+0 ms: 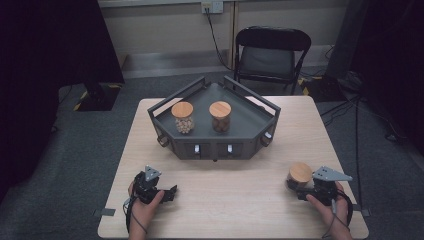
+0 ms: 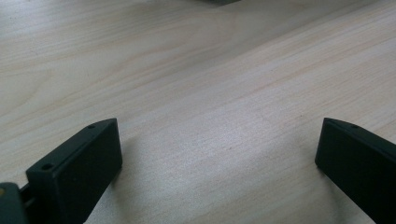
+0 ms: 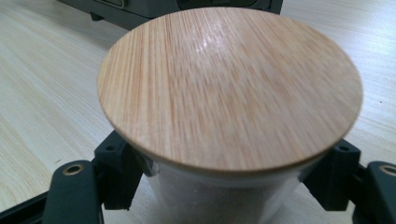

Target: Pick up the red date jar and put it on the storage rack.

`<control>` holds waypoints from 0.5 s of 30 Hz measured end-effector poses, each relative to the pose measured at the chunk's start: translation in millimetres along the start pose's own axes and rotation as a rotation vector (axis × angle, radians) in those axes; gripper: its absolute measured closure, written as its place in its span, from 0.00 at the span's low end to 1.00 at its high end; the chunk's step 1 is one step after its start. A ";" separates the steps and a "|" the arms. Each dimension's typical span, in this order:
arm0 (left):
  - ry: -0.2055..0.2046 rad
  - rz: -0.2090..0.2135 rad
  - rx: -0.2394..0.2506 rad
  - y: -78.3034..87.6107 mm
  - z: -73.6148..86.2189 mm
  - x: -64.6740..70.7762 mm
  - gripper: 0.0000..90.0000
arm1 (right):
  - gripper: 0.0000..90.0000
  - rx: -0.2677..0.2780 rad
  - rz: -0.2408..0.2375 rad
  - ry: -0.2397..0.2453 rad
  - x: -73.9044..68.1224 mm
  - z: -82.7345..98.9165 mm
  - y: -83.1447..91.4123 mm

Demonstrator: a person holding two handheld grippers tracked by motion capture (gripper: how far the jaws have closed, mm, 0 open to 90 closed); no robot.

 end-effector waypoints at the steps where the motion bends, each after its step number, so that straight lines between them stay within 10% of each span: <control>1: 0.000 0.000 0.000 0.0 0.0 0.0 0.00 | 0.28 0.000 0.001 0.001 -0.2 0.0 0.0; 15: 0.000 0.000 0.000 0.0 0.0 0.0 0.00 | 0.28 -0.017 -0.008 0.031 -2.3 -8.9 2.6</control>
Point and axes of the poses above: each handheld gripper's, and its own axes: y roughly backward along the jaws, z roughly out of its underside, x roughly to its right, the point moved 3 cm from there along -y, roughly forward along the jaws, and after that the axes turned 4 degrees about -z, right-handed, at the moved point
